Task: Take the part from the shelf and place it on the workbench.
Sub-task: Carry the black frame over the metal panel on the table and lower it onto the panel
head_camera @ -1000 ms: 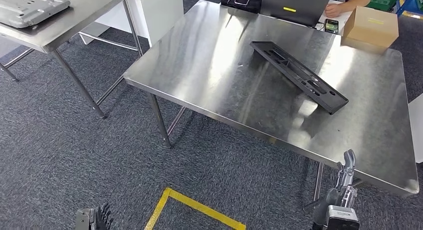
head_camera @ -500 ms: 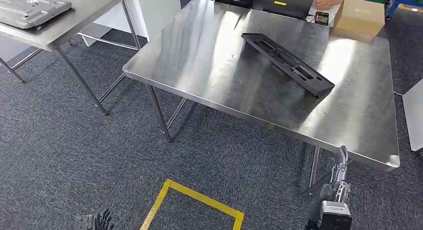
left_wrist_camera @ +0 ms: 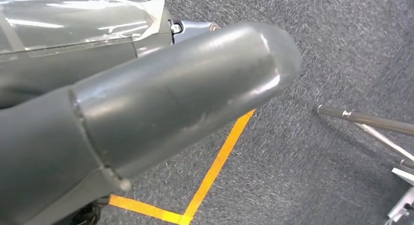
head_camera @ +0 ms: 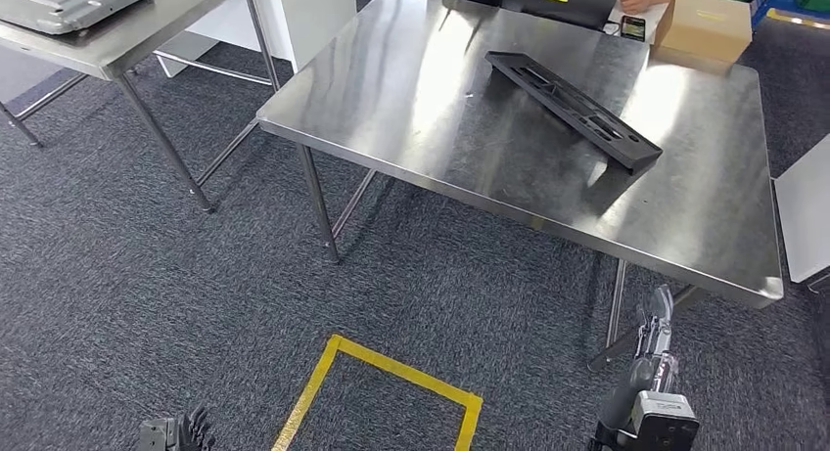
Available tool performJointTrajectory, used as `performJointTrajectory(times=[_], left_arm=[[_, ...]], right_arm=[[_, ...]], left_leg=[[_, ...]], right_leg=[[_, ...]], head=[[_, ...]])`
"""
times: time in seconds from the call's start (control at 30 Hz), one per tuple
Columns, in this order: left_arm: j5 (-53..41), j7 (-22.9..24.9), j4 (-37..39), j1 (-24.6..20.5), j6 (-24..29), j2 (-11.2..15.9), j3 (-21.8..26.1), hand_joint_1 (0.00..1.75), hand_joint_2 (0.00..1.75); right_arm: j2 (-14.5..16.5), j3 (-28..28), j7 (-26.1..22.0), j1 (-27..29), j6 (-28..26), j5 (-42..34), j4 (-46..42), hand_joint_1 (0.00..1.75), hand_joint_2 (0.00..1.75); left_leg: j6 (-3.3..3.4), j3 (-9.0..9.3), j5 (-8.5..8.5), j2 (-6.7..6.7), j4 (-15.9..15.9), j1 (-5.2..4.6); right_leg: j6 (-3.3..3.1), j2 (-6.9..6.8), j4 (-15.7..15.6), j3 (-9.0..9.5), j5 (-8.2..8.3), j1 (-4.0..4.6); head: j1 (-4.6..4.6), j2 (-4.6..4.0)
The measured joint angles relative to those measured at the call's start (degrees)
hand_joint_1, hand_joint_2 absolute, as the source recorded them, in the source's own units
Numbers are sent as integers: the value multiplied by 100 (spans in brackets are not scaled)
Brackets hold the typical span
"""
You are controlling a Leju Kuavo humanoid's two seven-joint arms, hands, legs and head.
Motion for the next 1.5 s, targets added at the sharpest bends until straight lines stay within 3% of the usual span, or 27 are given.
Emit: performJointTrajectory(times=[0.03, 0.07, 0.13, 0.2, 0.27, 0.3, 0.37, 0.43, 0.47, 0.53, 0.6, 0.67, 0.73, 0.8, 0.87, 0.93, 1.0, 1.03, 1.07, 1.1, 1.17, 1.23, 1.3, 1.33, 1.4, 1.43, 1.5], left_arm=[[10, 0, -1, 4, -2, -7, 20, 0, 0], [18, 0, -1, 7, -4, -16, 39, 0, 0], [28, 1, -3, 13, -4, -32, 65, 0, 0], [33, 1, -8, 20, -4, -43, 89, 0, 0], [37, 1, -25, 28, -4, -55, 112, 0, 0], [39, 1, -38, 29, -7, -60, 122, 0, 0], [37, -1, -55, 37, -21, -71, 158, 0, 0], [27, -1, -57, 69, -36, -72, 204, 0, 0], [12, 0, -56, 89, -42, -69, 223, 0, 0], [-19, 0, -55, 112, -46, -63, 244, 0, 0], [-50, 0, -54, 111, -52, -56, 253, 0, 0], [-81, 0, -53, 109, -57, -49, 256, 0, 0], [-122, 2, -51, 104, -64, -46, 258, 0, 0], [-150, 2, -50, 83, -66, -57, 260, 0, 0], [-155, 0, -51, 56, -65, -67, 266, 0, 0], [-156, 0, -51, 56, -65, -65, 277, 0, 0], [-156, 0, -51, 73, -65, -61, 285, 0, 0], [-156, 0, -50, 78, -65, -61, 287, 0, 0], [-156, 0, -50, 80, -65, -61, 289, 0, 0], [-156, 0, -50, 80, -64, -62, 290, 0, 0], [-155, 0, -50, 79, -61, -63, 293, 0, 0], [-152, 0, -50, 73, -52, -60, 306, 0, 0], [-149, 0, -50, 52, -48, -57, 324, 0, 0], [-148, 0, -49, 37, -48, -52, 332, 0, 0], [-148, -1, -48, 23, -43, -45, 341, 0, 0], [-147, -1, -44, 27, -34, -40, 347, 0, 0], [-145, -1, -31, 47, -15, -28, 360, 0, 0]], right_arm=[[-12, 4, -5, 9, 0, -4, 13, 0, 0], [-22, 11, -15, 17, -1, -7, 25, 0, 0], [-35, 33, -33, 17, -3, -13, 40, 0, 0], [-42, 67, -42, 13, -10, -17, 50, 0, 0], [-51, 93, -44, 15, -19, -27, 68, 0, 0], [-55, 108, -45, 11, -23, -36, 79, 0, 0], [-61, 143, -45, -28, -32, -63, 104, 0, 0], [-67, 173, -45, -89, -45, -103, 147, 0, 0], [-72, 180, -45, -111, -56, -128, 175, 0, 0], [-87, 182, -51, -125, -89, -174, 228, 0, 0], [-98, 179, -67, -125, -142, -193, 263, 0, 0], [-102, 179, -97, -126, -224, -175, 273, 0, 0], [-104, 176, -129, -116, -317, -131, 268, 0, 0], [-107, 173, -143, -82, -386, -90, 249, 0, 0], [-114, 171, -146, -55, -428, -67, 225, 0, 0], [-125, 170, -147, -46, -464, -55, 209, 0, 0], [-140, 166, -146, -15, -496, -51, 206, 0, 0], [-149, 161, -146, 9, -508, -51, 207, 0, 0], [-156, 154, -146, 29, -518, -51, 207, 0, 0], [-162, 146, -146, 42, -531, -51, 207, 0, 0], [-167, 134, -150, 42, -562, -55, 207, 0, 0], [-167, 122, -163, 35, -591, -69, 209, 0, 0], [-169, 96, -177, 38, -608, -88, 211, 0, 0], [-169, 81, -185, 39, -610, -93, 211, 0, 0], [-166, 61, -203, 28, -613, -98, 213, 0, 0], [-162, 55, -210, 20, -614, -101, 219, 0, 0], [-158, 42, -215, 10, -615, -115, 240, 0, 0]], left_leg=[[-1, -24, 19, 44, 2, -9], [-6, -36, 33, 90, 3, -15], [-28, -35, 44, 186, 9, -31], [-68, -37, 53, 274, 22, -63], [-114, -39, 66, 364, 25, -77], [-144, -43, 52, 376, 38, -64], [-208, -120, -129, 192, 246, -33], [-252, -388, -520, -97, 899, -13], [-264, -558, -691, -170, 1294, -8], [-275, -735, -742, -215, 1675, -1], [-266, -522, -382, -287, 1202, 23], [-255, -186, -66, -549, 462, 67], [-242, -67, -11, -700, 155, 72], [-181, -84, 12, -580, 121, 50], [-82, -87, 63, -425, 64, 53], [-20, -100, 92, -256, 38, 44], [-6, -130, 99, -83, 41, 23], [-5, -140, 101, 2, 43, 18], [-5, -143, 102, 81, 44, 17], [-9, -139, 102, 157, 44, 17], [-39, -118, 93, 290, 53, -6], [-98, -98, 85, 405, 63, -43], [-163, -81, 81, 526, 57, -47], [-198, -82, 42, 492, 89, -31], [-260, -200, -227, 198, 430, 8], [-281, -337, -440, -10, 778, 26], [-305, -651, -766, -199, 1506, 36]], right_leg=[[32, -3, 26, 49, -4, 1], [71, -18, -199, 227, 77, 2], [114, -195, -1064, 766, 316, 14], [57, -343, -1632, 1071, 452, 60], [-27, -279, -1702, 1056, 487, 96], [-63, -225, -1712, 1046, 508, 69], [-145, -117, -1734, 1044, 557, 19], [-211, -3, -1736, 1031, 600, 1], [-229, 57, -1731, 1018, 613, 5], [-240, 191, -1717, 1008, 623, 10], [-238, 331, -1693, 1011, 624, 7], [-220, 470, -1651, 985, 625, 17], [-153, 602, -1629, 900, 654, 27], [-62, 707, -1629, 810, 696, 25], [-24, 518, -1451, 673, 598, 32], [-38, 200, -856, 371, 285, 28], [-28, 93, -142, 44, -9, 12], [3, 75, 9, -5, -50, 5], [46, 54, -76, 70, 0, 0], [92, 2, -386, 265, 120, -3], [132, -268, -1216, 758, 385, 20], [71, -432, -1635, 971, 520, 59], [-16, -318, -1669, 934, 565, 66], [-56, -250, -1683, 931, 587, 43], [-154, -121, -1712, 952, 644, -17], [-185, -56, -1712, 950, 663, -31], [-216, 82, -1708, 928, 684, -24]], head=[[1, 0], [1, 0], [5, 0], [4, 0], [1, 0], [2, 0], [-5, 0], [-13, 0], [-12, 0], [-9, 0], [-10, 0], [-8, 0], [-6, 0], [-6, 0], [9, 0], [32, 0], [42, 0], [43, 0], [45, 0], [46, 0], [47, 0], [32, 0], [24, 0], [22, 0], [5, 0], [-4, 0], [-11, 0]])
